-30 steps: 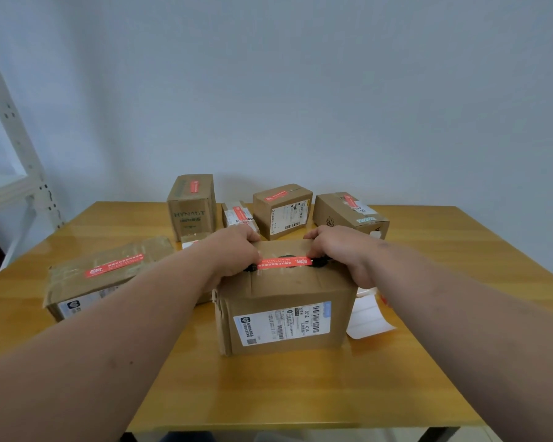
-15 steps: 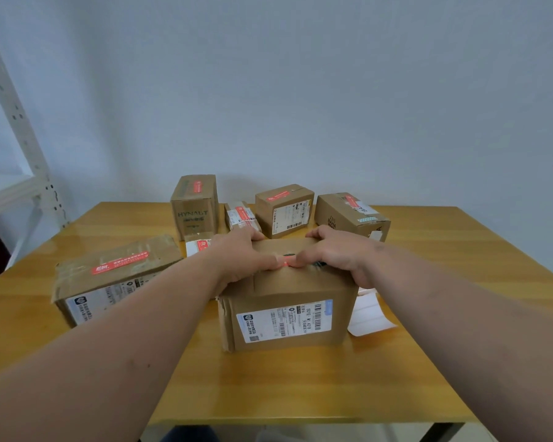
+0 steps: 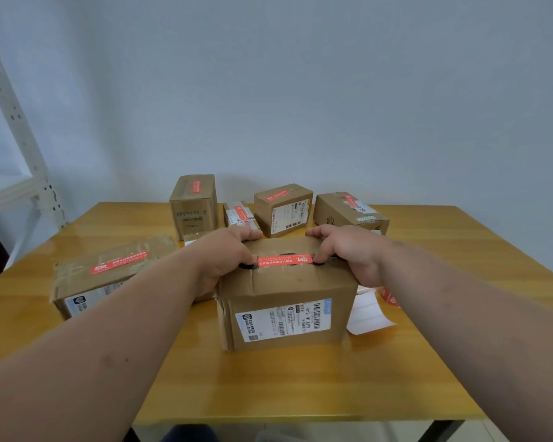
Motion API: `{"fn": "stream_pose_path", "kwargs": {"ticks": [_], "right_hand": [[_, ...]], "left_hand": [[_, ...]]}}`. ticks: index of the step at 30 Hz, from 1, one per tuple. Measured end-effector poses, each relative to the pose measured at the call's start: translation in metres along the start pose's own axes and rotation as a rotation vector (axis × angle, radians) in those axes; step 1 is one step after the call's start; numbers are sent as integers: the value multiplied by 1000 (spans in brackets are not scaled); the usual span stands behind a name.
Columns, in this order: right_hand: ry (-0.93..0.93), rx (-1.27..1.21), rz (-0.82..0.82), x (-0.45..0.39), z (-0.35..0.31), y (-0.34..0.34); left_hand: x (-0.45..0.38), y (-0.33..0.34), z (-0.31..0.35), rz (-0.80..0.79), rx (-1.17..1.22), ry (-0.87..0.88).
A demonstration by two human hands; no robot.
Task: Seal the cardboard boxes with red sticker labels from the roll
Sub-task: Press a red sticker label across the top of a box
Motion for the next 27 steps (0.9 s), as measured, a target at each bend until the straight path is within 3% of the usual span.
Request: {"fn": "stream_pose_path", "kwargs": {"ticks": [10,21,25,27], "right_hand": [[-23,63,100,-10,-1,-3],[-2,70,21,-6,1,4],[-39,318,158,-10,-3,2],[-31,324,162,-10,-3,1]], "left_hand": [[-5,4,1,69,-39,1],[-1,5,0,28,-38,3],[-1,5,1,76,-139,39],[-1,4,1,78,-147,42]]}}
Point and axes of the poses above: each hand's wrist, its own x-axis away from the middle knuckle, its own y-axis out of the palm, z = x × y, the point moved 8 cm from there along -x, towards the middle knuckle
